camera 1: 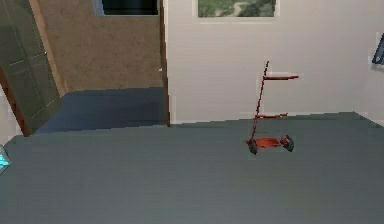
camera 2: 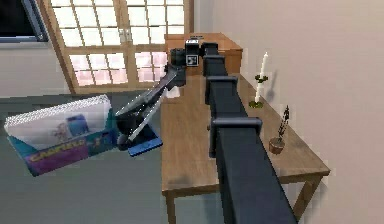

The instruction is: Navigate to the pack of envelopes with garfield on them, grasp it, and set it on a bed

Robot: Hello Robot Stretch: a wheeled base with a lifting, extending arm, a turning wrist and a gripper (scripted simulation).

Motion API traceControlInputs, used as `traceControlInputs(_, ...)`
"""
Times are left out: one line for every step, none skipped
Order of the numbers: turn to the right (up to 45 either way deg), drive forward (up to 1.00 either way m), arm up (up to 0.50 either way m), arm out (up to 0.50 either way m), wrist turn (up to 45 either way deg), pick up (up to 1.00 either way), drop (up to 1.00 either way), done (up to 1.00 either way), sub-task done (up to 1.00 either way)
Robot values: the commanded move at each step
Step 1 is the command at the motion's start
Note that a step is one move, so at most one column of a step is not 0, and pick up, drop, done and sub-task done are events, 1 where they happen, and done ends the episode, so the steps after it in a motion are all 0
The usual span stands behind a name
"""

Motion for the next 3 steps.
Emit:
traceControlInputs(0.0, 0.0, 0.0, -0.42, 0.0, 0.0, 0.0, 0.0, 0.0)
traceControlInputs(-6.0, 0.0, 0.0, 0.0, 0.0, 0.0, 0.0, 0.0, 0.0)
traceControlInputs(0.0, 0.1, 0.0, 0.0, 0.0, 0.0, 0.0, 0.0, 0.0)
